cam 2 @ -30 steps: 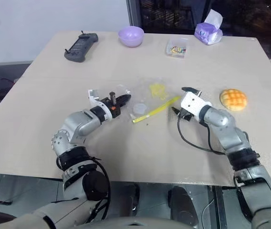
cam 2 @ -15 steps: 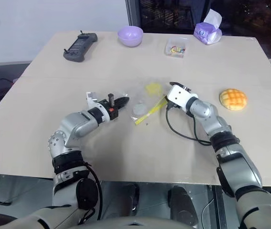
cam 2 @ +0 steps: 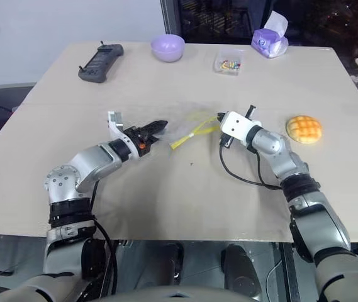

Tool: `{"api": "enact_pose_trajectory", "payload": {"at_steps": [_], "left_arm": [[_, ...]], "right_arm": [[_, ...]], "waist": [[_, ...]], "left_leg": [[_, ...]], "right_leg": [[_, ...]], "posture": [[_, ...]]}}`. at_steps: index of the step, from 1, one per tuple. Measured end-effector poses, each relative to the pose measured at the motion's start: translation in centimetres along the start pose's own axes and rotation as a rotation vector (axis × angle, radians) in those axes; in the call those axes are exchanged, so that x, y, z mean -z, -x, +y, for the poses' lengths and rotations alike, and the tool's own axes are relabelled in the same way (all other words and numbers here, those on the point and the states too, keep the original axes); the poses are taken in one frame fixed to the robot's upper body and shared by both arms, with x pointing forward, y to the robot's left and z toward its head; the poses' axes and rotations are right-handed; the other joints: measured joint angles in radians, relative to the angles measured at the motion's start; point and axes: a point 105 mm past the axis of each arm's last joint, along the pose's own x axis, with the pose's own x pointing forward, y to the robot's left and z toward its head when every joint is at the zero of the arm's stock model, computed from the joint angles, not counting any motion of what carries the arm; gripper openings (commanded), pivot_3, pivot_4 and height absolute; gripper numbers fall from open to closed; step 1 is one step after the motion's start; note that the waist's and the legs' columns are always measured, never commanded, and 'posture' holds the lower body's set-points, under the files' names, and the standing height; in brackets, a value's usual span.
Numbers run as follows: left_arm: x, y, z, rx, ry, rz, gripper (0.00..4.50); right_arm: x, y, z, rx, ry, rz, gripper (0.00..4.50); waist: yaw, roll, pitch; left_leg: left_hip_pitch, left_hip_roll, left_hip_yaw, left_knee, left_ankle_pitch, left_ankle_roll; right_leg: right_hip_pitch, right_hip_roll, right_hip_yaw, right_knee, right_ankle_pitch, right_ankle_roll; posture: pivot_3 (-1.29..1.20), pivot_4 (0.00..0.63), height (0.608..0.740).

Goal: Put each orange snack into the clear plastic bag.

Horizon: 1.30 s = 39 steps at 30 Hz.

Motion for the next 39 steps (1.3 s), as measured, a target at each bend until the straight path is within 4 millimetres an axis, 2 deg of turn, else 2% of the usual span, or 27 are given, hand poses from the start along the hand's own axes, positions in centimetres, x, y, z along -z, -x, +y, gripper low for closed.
{"api": "enact_pose_trajectory", "payload": {"at_steps": [4,10,12,14,15,17,19,26,32,39], "left_arm": [[-1.6,1.1,-0.2,-0.026,-0.331,-0.009,2.30],[-3.8,1.5,1.2,-0.147,-0.868,-0.027,2.30],[-5.3,1.0,-0.5,-0.126,-1.048,-0.105,2.30],[-5.5,0.4,-4.6,0.017,-1.218,-0.192,2.30],[-5.0,0.2,-6.6,0.095,-1.293,-0.213,2.30],[-2.7,0.0,-9.8,0.268,-1.429,-0.213,2.30],[-0.2,-0.5,-10.6,0.363,-1.468,-0.155,2.30],[2.5,-0.5,-10.1,0.424,-1.406,-0.024,2.30],[4.0,0.3,-6.8,0.341,-1.377,0.161,2.30],[3.9,0.0,-6.0,0.274,-1.378,0.174,2.30]], "right_arm": [[-0.2,0.9,-2.5,0.049,-0.001,0.060,0.00],[-1.9,1.0,-5.0,0.076,0.069,0.096,0.00],[-2.2,1.0,-5.5,0.084,0.084,0.120,0.00],[-2.3,0.5,-5.3,0.075,0.071,0.141,0.00],[-2.4,0.2,-5.0,0.066,0.064,0.144,0.00],[-2.5,-0.4,-4.0,0.037,0.061,0.155,0.00],[-2.5,-0.8,-3.3,0.014,0.064,0.171,0.00],[-1.9,-1.6,-2.1,-0.011,0.079,0.212,0.00],[-1.9,-2.2,-1.5,-0.021,0.077,0.218,0.00],[-1.9,-2.4,-1.2,-0.028,0.072,0.216,0.00]], "waist": [[0.000,0.001,0.000],[0.002,0.001,0.000],[0.006,0.001,0.001],[0.012,0.000,0.001],[0.012,0.000,0.001],[0.008,0.001,0.000],[0.004,0.001,0.000],[-0.005,0.001,0.001],[-0.006,0.001,0.001],[0.000,0.001,0.001]], "left_leg": [[0.001,0.000,0.000,-0.004,0.000,-0.001],[0.001,0.000,0.000,-0.005,0.000,-0.001],[-0.001,0.000,0.000,-0.005,0.000,-0.001],[-0.002,0.000,0.000,-0.005,0.000,-0.001],[-0.002,0.000,0.000,-0.006,0.000,-0.001],[-0.002,0.000,0.001,-0.008,0.000,0.000],[-0.002,0.000,0.001,-0.009,0.000,0.000],[-0.001,0.001,0.001,-0.008,0.000,0.000],[-0.001,0.001,0.001,-0.008,0.000,0.000],[-0.001,0.001,0.001,-0.008,0.000,0.000]], "right_leg": [[-0.001,0.000,0.000,-0.001,0.000,0.000],[-0.001,0.000,0.000,-0.002,0.000,0.000],[-0.001,0.000,-0.001,-0.003,0.000,0.000],[-0.001,-0.001,-0.001,-0.005,0.000,0.000],[-0.001,-0.001,-0.001,-0.006,0.000,0.000],[-0.001,-0.001,0.000,-0.007,0.000,0.000],[-0.001,-0.001,0.000,-0.008,0.000,0.000],[-0.003,0.000,0.000,-0.005,0.000,0.000],[-0.003,0.001,0.001,-0.004,0.000,0.000],[-0.003,0.000,0.001,-0.004,0.000,0.000]], "posture": [[0.00,0.150,0.740],[0.00,0.150,0.740],[0.00,0.150,0.740],[0.00,0.150,0.740],[0.00,0.150,0.740],[0.00,0.150,0.740],[0.00,0.150,0.740],[0.00,0.150,0.740],[0.00,0.150,0.740],[0.00,0.150,0.740]]}}
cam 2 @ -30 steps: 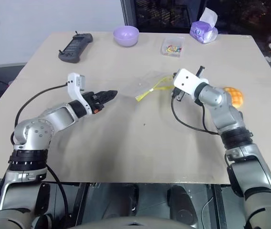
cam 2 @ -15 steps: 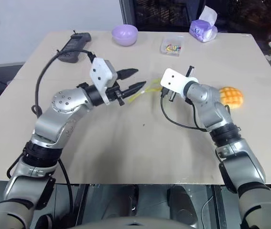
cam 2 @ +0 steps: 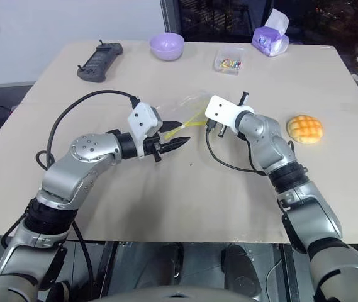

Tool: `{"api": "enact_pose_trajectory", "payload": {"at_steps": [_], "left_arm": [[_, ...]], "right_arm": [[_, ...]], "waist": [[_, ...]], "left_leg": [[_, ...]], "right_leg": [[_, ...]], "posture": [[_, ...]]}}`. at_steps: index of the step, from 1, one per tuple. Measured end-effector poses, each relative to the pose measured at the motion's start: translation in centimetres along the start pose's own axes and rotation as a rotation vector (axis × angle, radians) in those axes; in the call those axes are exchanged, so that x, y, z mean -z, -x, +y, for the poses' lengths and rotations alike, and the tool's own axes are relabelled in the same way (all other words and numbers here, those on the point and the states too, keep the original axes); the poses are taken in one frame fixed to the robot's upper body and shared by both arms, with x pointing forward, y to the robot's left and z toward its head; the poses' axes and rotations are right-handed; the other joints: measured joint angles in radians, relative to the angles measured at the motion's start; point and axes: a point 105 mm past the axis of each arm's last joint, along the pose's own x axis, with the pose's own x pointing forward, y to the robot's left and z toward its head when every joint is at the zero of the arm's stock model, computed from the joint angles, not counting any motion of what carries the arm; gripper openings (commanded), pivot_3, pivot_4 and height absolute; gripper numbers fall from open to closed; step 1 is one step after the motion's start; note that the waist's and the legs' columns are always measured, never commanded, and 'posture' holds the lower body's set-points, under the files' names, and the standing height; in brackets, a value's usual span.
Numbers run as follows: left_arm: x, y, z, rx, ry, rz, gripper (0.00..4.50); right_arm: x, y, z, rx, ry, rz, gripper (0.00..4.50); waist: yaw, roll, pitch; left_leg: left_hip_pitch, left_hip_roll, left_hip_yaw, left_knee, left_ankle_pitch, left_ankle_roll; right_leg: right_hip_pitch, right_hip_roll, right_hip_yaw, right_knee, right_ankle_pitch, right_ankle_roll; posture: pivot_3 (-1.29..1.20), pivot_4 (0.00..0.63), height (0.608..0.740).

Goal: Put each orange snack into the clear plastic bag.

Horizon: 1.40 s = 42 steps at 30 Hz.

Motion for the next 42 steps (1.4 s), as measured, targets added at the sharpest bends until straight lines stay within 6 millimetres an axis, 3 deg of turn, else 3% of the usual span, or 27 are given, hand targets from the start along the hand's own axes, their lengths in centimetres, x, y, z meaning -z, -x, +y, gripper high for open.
{"api": "enact_pose_trajectory", "payload": {"at_steps": [11,24,27,30,31,39,40,42], "left_arm": [[3.0,0.5,1.4,-0.101,-0.009,0.127,2.30],[3.8,0.2,1.6,-0.119,-0.019,0.137,2.30],[3.9,0.1,1.7,-0.119,-0.024,0.134,1.47],[4.2,0.0,1.7,-0.125,-0.022,0.139,0.24],[4.2,0.0,1.8,-0.129,-0.029,0.140,0.07],[3.8,0.1,2.3,-0.152,-0.119,0.128,0.07],[3.8,0.1,2.3,-0.155,-0.128,0.123,0.00],[3.8,0.1,2.6,-0.165,-0.153,0.102,0.00]], "right_arm": [[0.1,0.0,0.0,-0.003,0.000,0.003,0.00],[0.0,0.0,0.1,-0.006,-0.005,0.000,0.00],[0.0,0.0,0.1,-0.008,-0.007,0.000,0.00],[0.0,0.0,0.1,-0.009,-0.009,-0.002,0.00],[0.0,0.0,0.1,-0.008,-0.008,-0.003,0.00],[-0.5,0.1,0.0,-0.012,-0.014,-0.016,0.00],[-0.6,0.1,0.0,-0.017,-0.018,-0.020,0.54],[-1.2,0.3,-0.1,-0.027,-0.030,-0.045,1.19]], "waist": [[-0.001,0.000,0.000],[-0.001,0.000,0.000],[-0.001,0.000,0.000],[-0.001,0.000,0.000],[-0.001,0.000,0.000],[-0.001,0.000,0.000],[-0.001,0.000,0.000],[-0.001,0.000,0.000]], "left_leg": [[0.000,0.000,0.000,0.000,0.000,0.000],[0.000,0.000,0.000,0.000,0.000,0.000],[0.000,0.000,0.000,0.000,0.000,0.000],[0.000,0.000,0.000,0.000,0.000,0.000],[0.000,0.000,0.000,0.001,0.000,0.000],[0.000,0.000,0.000,0.001,0.000,0.000],[0.000,0.000,0.000,0.001,0.000,0.000],[0.000,0.000,0.000,0.001,0.000,0.000]], "right_leg": [[0.000,0.000,0.000,0.001,0.000,0.000],[0.000,0.000,0.000,0.002,0.000,0.000],[0.000,0.000,0.000,0.002,0.000,0.000],[0.000,0.000,0.000,0.002,0.000,0.000],[0.000,0.000,0.000,0.002,0.000,0.000],[0.000,0.000,0.000,0.002,0.000,0.000],[0.000,0.000,0.000,0.002,0.000,0.000],[0.000,0.000,0.000,0.002,0.000,0.000]], "posture": [[0.00,0.150,0.740],[0.00,0.150,0.740],[0.00,0.150,0.740],[0.00,0.150,0.740],[0.00,0.150,0.740],[0.00,0.150,0.740],[0.00,0.150,0.740],[0.00,0.150,0.740]]}}
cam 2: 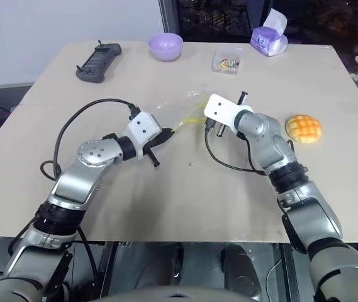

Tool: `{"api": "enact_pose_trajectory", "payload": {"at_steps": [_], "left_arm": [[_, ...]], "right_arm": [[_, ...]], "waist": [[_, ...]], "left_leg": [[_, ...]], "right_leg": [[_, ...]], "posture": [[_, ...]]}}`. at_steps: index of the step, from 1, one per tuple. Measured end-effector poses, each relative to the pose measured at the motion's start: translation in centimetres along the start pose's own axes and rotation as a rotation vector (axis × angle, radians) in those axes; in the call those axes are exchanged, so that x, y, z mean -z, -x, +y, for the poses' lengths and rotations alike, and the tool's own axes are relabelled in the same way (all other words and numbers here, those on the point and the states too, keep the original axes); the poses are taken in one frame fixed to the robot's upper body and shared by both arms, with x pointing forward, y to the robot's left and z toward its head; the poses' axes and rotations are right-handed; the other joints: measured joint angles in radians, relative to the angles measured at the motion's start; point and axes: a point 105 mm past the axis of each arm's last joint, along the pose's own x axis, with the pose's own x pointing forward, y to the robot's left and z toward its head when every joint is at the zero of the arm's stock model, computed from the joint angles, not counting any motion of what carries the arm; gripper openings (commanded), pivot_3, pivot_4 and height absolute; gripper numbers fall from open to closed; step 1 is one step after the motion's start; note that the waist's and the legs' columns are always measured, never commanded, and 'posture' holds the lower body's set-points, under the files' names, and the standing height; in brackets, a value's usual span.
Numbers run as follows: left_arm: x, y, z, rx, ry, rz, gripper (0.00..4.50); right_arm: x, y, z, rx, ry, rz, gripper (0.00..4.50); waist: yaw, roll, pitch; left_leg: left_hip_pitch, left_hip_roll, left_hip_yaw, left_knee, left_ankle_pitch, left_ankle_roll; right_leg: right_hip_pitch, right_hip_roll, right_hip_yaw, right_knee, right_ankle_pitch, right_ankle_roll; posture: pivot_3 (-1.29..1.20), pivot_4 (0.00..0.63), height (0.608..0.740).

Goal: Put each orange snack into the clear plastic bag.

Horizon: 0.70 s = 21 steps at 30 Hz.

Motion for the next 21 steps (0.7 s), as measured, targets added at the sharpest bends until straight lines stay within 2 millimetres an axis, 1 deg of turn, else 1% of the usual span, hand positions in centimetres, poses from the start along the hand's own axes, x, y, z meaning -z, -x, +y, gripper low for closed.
{"api": "enact_pose_trajectory", "payload": {"at_steps": [1,3,5,9,10,11,12,14,15,17,18,20,21], "left_arm": [[0.0,0.0,0.2,-0.011,-0.010,-0.017,0.00],[-0.1,0.2,0.3,-0.028,-0.012,-0.076,0.00],[-0.1,0.4,0.3,-0.022,-0.015,-0.118,0.00],[0.2,0.8,0.6,-0.017,-0.029,-0.168,0.00],[0.3,0.8,0.3,0.005,-0.042,-0.193,0.00],[0.3,0.9,0.3,0.009,-0.043,-0.197,0.00],[0.3,0.8,0.2,0.020,-0.050,-0.214,0.00],[0.7,1.0,0.6,0.021,-0.061,-0.233,0.00],[0.8,1.1,0.7,0.019,-0.063,-0.233,0.00],[0.8,1.2,0.9,0.029,-0.090,-0.250,0.00],[0.9,1.3,0.9,0.030,-0.095,-0.253,0.00],[0.9,1.3,0.9,0.038,-0.112,-0.259,0.00],[0.9,1.2,1.0,0.044,-0.133,-0.257,0.00]], "right_arm": [[-0.3,0.2,-0.1,-0.005,0.002,-0.015,1.47],[-0.7,0.8,-0.3,-0.028,0.014,-0.035,1.47],[-0.6,1.7,-0.6,-0.046,0.003,-0.045,1.47],[-1.1,3.3,-1.2,-0.063,-0.092,-0.098,1.47],[-1.4,4.3,-1.3,-0.074,-0.128,-0.128,1.47],[-1.3,4.6,-1.3,-0.080,-0.138,-0.131,1.47],[-1.2,5.4,-1.3,-0.094,-0.183,-0.146,1.47],[-0.6,7.5,-1.0,-0.132,-0.278,-0.177,1.47],[-0.4,7.8,-1.1,-0.134,-0.292,-0.178,1.47],[0.8,9.7,-1.7,-0.125,-0.332,-0.166,1.47],[1.2,10.0,-1.9,-0.116,-0.338,-0.156,1.47],[2.6,11.0,-2.3,-0.084,-0.354,-0.114,1.47],[3.9,11.5,-2.5,-0.055,-0.371,-0.071,1.47]], "waist": [[0.000,0.000,0.000],[0.002,0.000,0.000],[0.004,0.000,0.000],[0.004,0.000,0.000],[0.004,0.000,0.000],[0.004,0.000,0.000],[0.004,0.000,0.000],[0.010,0.000,0.000],[0.009,0.000,0.000],[0.008,0.000,0.000],[0.008,0.000,0.000],[0.006,0.000,0.000],[0.006,0.000,0.000]], "left_leg": [[0.000,0.000,0.000,0.000,0.000,0.000],[0.000,0.000,0.000,0.000,0.000,0.000],[-0.001,0.000,0.000,0.000,0.000,0.000],[0.000,0.000,0.000,0.001,-0.002,0.004],[0.000,0.000,-0.001,0.001,-0.002,0.004],[0.000,0.000,-0.001,0.001,-0.002,0.004],[0.000,0.000,-0.001,0.001,-0.002,0.004],[-0.001,0.000,-0.001,0.001,-0.002,0.004],[-0.001,-0.001,-0.001,0.001,-0.003,0.004],[0.000,-0.001,-0.001,0.002,-0.003,0.005],[0.000,-0.001,-0.001,0.002,-0.003,0.005],[0.001,-0.001,-0.001,0.002,-0.003,0.005],[0.001,0.000,-0.001,0.002,-0.003,0.005]], "right_leg": [[0.000,0.000,0.000,0.000,0.000,0.000],[0.000,0.000,0.000,0.000,0.000,0.000],[0.000,0.000,-0.001,-0.001,0.000,0.000],[0.000,0.000,-0.001,0.000,0.000,0.000],[0.000,0.000,-0.001,0.000,0.000,0.000],[0.000,0.000,-0.001,0.000,0.000,0.000],[0.000,0.000,-0.001,0.000,0.000,0.000],[0.001,-0.001,-0.001,-0.001,0.000,0.000],[0.001,-0.001,-0.001,0.000,0.000,0.000],[0.001,-0.001,-0.001,0.000,0.000,0.000],[0.002,-0.001,-0.001,0.000,0.000,0.000],[0.002,-0.001,-0.001,0.001,0.000,0.000],[0.002,0.000,-0.002,0.001,0.000,0.000]], "posture": [[0.00,0.150,0.740],[0.00,0.150,0.740],[0.00,0.150,0.740],[0.00,0.150,0.740],[0.00,0.150,0.740],[0.00,0.150,0.740],[0.00,0.150,0.740],[0.00,0.150,0.740],[0.00,0.150,0.740],[0.00,0.150,0.740],[0.00,0.150,0.740],[0.00,0.150,0.740],[0.00,0.150,0.740]]}}
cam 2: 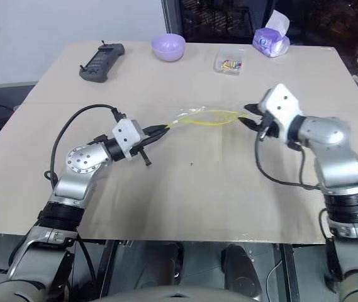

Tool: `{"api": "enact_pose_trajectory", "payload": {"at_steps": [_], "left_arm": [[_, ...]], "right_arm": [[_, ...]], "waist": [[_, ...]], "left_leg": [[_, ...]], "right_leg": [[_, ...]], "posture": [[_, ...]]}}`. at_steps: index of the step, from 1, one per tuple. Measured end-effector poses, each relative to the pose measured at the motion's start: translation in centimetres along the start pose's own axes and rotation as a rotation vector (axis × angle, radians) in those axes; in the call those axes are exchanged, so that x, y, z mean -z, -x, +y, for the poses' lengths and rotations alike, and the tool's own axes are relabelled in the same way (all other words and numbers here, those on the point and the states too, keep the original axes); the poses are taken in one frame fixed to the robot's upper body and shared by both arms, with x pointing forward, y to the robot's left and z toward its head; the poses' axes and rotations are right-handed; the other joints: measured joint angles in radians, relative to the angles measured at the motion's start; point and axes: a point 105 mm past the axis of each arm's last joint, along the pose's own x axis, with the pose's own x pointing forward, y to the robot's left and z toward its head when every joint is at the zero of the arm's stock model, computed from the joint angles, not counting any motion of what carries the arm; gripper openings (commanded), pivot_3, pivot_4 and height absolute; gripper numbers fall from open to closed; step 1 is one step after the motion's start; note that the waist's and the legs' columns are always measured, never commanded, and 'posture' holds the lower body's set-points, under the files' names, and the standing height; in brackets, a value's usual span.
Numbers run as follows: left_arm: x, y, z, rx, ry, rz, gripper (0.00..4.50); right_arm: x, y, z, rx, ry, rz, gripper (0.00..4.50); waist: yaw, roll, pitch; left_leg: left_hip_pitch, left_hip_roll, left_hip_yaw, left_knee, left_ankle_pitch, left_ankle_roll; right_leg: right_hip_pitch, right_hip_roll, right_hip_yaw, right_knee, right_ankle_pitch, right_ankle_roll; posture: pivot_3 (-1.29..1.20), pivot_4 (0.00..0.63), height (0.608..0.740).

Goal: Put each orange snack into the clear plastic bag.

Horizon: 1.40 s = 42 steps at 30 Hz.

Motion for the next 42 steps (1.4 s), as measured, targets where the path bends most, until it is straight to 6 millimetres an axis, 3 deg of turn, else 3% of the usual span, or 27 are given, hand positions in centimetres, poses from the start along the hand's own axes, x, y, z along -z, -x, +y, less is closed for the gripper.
{"api": "enact_pose_trajectory", "payload": {"at_steps": [3,8,12,13,15,17,20,23,26,29,33,37,42], "left_arm": [[0.4,0.1,0.2,0.010,-0.045,0.017,0.00],[0.6,-0.2,0.1,0.021,-0.074,0.026,0.00],[0.8,-0.8,0.0,0.022,-0.118,0.052,0.00],[0.8,-0.8,0.0,0.019,-0.123,0.055,0.00],[0.9,-0.9,0.1,0.006,-0.132,0.062,0.00],[0.9,-0.9,0.1,0.001,-0.137,0.066,0.00],[0.8,-1.2,0.1,-0.022,-0.128,0.060,0.00],[1.0,-1.2,-0.4,-0.029,-0.107,0.065,0.00],[1.2,-1.4,-0.6,-0.033,-0.103,0.075,0.00],[1.0,-1.6,-0.8,-0.039,-0.096,0.066,0.00],[1.0,-1.8,-0.9,-0.038,-0.088,0.066,0.00],[1.0,-1.9,-1.0,-0.038,-0.084,0.062,0.00],[1.1,-2.1,-1.1,-0.033,-0.083,0.067,0.00]], "right_arm": [[4.0,1.1,-1.5,0.101,-0.044,0.140,1.47],[7.9,2.2,-3.1,0.231,-0.043,0.279,1.47],[10.2,1.9,-4.0,0.333,-0.141,0.314,1.47],[10.4,1.9,-4.1,0.342,-0.150,0.313,1.47],[9.9,2.0,-4.8,0.371,-0.177,0.274,2.25],[9.5,1.9,-5.0,0.373,-0.181,0.259,2.72],[9.5,1.8,-4.9,0.362,-0.184,0.256,4.24],[8.5,1.5,-4.4,0.324,-0.181,0.213,4.43],[5.6,0.3,-2.8,0.217,-0.179,0.074,4.43],[2.6,-1.1,-0.8,0.113,-0.188,-0.062,3.78],[-0.1,-2.9,2.1,-0.010,-0.212,-0.169,1.93],[-0.6,-4.4,4.3,-0.084,-0.237,-0.190,0.09],[-0.5,-5.1,4.8,-0.112,-0.245,-0.185,0.03]], "waist": [[-0.003,0.000,0.000],[-0.004,0.000,0.000],[-0.005,0.000,0.000],[-0.005,0.000,0.000],[-0.004,0.001,0.000],[-0.004,0.001,0.000],[-0.004,0.001,0.000],[-0.005,0.001,0.000],[-0.008,0.001,0.000],[-0.005,0.001,0.000],[-0.003,0.001,0.000],[-0.003,0.001,0.000],[-0.003,0.001,0.000]], "left_leg": [[0.000,0.000,0.001,0.000,0.000,0.000],[0.000,0.000,0.001,0.000,0.000,0.000],[0.000,0.000,0.001,0.000,0.000,0.000],[0.000,0.000,0.001,0.000,0.000,0.000],[0.000,0.000,0.001,0.000,0.000,0.000],[0.000,0.000,0.001,0.000,0.000,0.000],[0.000,0.000,0.001,0.000,0.000,0.000],[0.000,0.000,0.001,0.000,0.000,0.000],[0.000,0.000,0.001,0.000,0.000,0.000],[0.000,0.000,0.000,0.000,0.000,0.000],[0.000,0.000,0.000,0.001,0.000,0.000],[0.000,0.000,0.000,0.001,0.000,0.000],[0.000,0.000,0.000,0.001,0.000,0.000]], "right_leg": [[0.000,0.000,0.001,0.000,0.000,0.000],[0.000,0.000,0.001,0.000,0.000,0.000],[0.000,0.000,0.001,0.001,0.000,0.000],[0.000,0.000,0.001,0.001,0.000,0.000],[0.000,0.000,0.001,0.000,0.000,0.000],[0.000,0.000,0.001,0.000,0.000,0.000],[0.000,0.000,0.001,0.000,0.000,0.000],[0.000,0.000,0.001,0.000,0.000,0.000],[0.000,0.001,0.001,0.000,0.000,0.000],[0.000,0.000,0.001,0.001,0.000,0.000],[0.000,0.000,0.000,0.001,0.000,0.000],[0.000,0.000,0.000,0.001,0.000,0.000],[0.000,0.000,0.000,0.001,0.000,0.000]], "posture": [[0.00,0.150,0.740],[0.00,0.150,0.740],[0.00,0.150,0.740],[0.00,0.150,0.740],[0.00,0.150,0.740],[0.00,0.150,0.740],[0.00,0.150,0.740],[0.00,0.150,0.740],[0.00,0.150,0.740],[0.00,0.150,0.740],[0.00,0.150,0.740],[0.00,0.150,0.740],[0.00,0.150,0.740]]}}
